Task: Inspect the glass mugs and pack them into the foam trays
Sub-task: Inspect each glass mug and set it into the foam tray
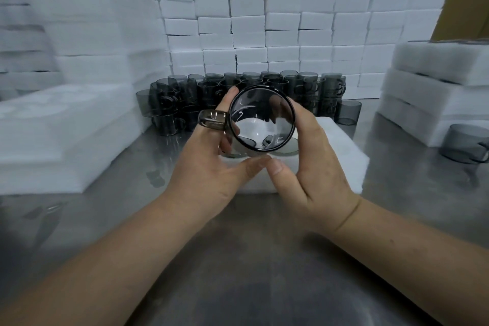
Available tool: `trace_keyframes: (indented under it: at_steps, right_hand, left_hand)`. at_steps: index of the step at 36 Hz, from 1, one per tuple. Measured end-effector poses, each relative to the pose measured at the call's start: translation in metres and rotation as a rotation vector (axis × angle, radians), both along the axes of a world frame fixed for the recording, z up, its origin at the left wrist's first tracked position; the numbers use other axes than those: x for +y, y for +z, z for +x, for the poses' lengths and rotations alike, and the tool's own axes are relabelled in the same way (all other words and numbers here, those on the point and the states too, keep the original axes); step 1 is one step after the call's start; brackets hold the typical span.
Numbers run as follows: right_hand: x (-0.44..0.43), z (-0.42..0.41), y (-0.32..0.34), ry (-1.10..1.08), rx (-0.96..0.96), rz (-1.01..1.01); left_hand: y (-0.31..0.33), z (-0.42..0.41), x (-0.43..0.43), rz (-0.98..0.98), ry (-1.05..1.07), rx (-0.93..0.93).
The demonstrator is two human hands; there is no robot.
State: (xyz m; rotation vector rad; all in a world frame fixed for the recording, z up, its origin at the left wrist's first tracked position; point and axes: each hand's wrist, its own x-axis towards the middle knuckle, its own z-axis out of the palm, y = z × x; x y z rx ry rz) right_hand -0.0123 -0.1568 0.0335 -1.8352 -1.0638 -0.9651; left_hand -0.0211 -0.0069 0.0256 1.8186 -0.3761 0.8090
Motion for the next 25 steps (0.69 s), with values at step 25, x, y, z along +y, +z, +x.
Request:
trace_keyframes:
  at_steps: [25]
  right_hand:
    - [-0.03, 0.041, 0.014, -0.314, 0.336, 0.411]
  left_hand:
    - [-0.002, 0.003, 0.007, 0.874, 0.418, 0.455]
